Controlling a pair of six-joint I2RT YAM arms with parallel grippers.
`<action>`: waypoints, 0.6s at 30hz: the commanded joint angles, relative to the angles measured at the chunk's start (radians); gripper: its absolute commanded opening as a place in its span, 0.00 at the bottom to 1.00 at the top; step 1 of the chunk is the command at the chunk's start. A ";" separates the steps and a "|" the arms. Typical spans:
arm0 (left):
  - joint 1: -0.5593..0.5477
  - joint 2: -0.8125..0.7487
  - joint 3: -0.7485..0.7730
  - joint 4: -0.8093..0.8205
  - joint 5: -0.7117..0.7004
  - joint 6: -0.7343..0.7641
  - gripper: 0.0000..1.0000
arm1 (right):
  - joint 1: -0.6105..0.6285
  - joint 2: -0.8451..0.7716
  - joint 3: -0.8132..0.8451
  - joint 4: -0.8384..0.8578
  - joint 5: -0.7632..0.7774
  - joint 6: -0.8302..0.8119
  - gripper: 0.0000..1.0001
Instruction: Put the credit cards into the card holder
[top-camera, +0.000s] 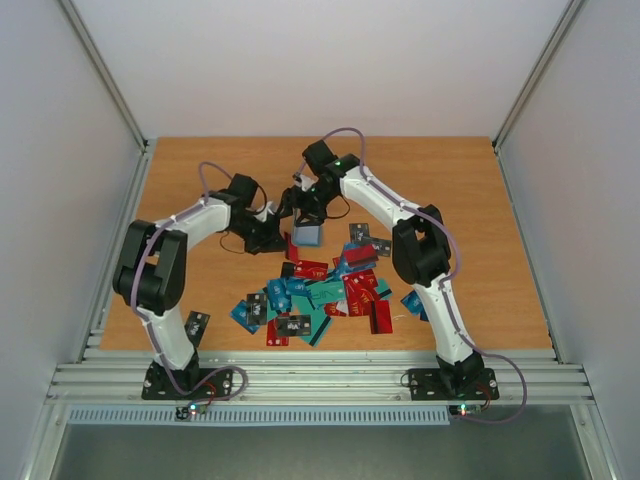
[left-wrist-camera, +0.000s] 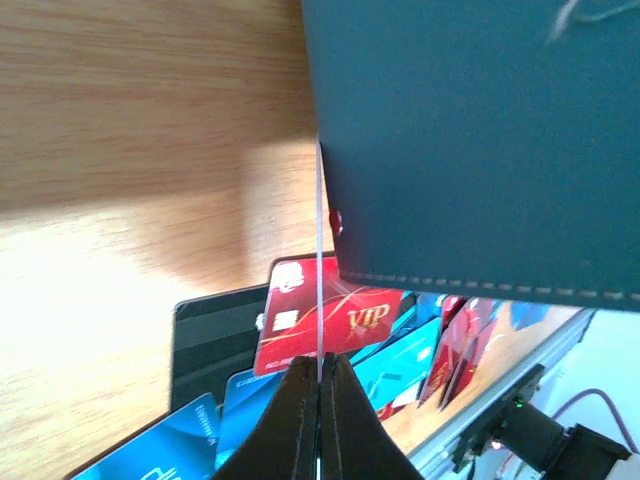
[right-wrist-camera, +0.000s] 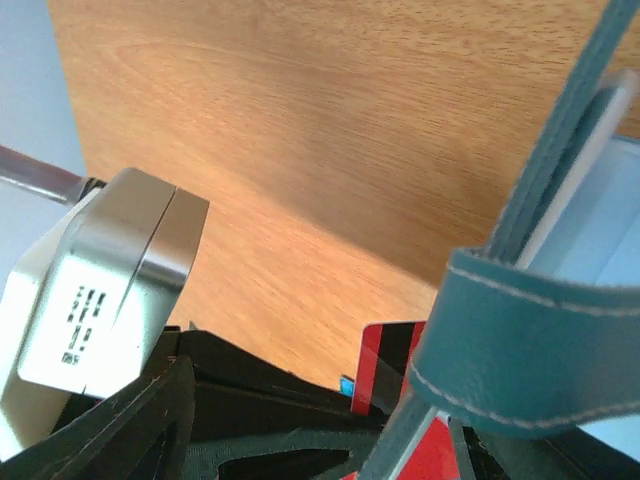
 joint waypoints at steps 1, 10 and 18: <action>-0.013 -0.060 -0.021 -0.088 -0.078 0.058 0.00 | 0.020 0.032 0.057 0.041 -0.058 0.008 0.69; -0.013 -0.237 -0.019 -0.224 -0.316 0.117 0.00 | 0.021 0.083 0.119 0.040 -0.076 0.006 0.69; -0.010 -0.281 -0.038 -0.169 -0.494 0.161 0.00 | 0.020 0.154 0.205 0.031 -0.119 0.003 0.70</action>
